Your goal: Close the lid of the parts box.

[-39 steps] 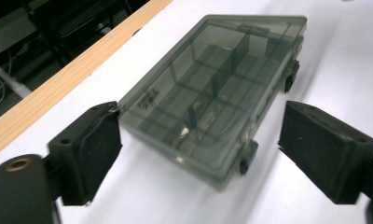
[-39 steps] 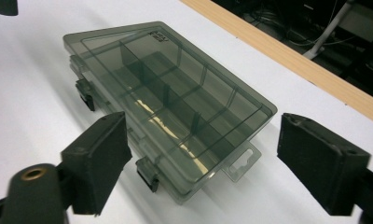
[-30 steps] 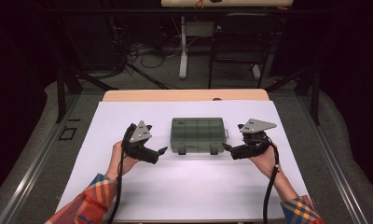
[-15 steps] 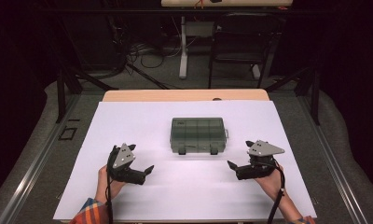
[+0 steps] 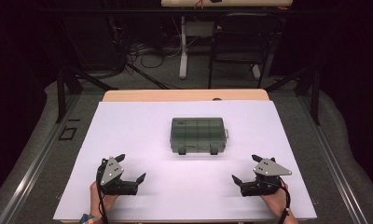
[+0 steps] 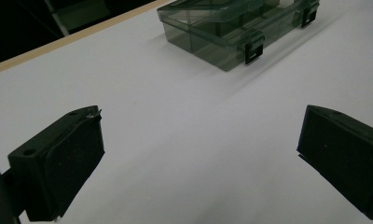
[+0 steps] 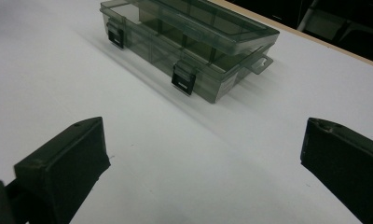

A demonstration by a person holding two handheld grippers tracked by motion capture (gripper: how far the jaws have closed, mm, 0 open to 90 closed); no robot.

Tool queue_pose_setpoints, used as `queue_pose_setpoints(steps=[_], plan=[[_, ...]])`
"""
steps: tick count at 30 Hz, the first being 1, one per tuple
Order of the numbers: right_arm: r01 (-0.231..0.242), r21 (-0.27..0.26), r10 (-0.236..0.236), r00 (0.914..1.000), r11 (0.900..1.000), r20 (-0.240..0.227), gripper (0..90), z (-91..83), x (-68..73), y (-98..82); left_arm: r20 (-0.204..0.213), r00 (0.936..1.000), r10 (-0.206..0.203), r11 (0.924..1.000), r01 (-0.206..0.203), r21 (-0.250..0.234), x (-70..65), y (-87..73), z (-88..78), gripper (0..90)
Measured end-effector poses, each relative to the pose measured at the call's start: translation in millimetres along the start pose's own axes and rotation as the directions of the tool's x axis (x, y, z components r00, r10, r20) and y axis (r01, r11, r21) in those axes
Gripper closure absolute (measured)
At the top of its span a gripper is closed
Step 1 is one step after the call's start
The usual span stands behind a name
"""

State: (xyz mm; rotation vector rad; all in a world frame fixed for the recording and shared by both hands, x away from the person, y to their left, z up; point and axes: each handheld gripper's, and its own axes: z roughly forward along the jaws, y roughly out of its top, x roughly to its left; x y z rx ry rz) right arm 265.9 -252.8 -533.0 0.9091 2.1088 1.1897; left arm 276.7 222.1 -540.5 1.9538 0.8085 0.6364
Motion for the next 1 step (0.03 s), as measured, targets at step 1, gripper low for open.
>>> queue_pose_setpoints(steps=[1], plan=[[-0.001, 0.004, 0.001, 1.0000, 1.000, 0.003, 0.0, 0.8, -0.1, -0.1, 0.004, 1.0000, -0.001, 1.0000, 0.001, 0.002, 0.2, -0.4, 1.2, 0.0]])
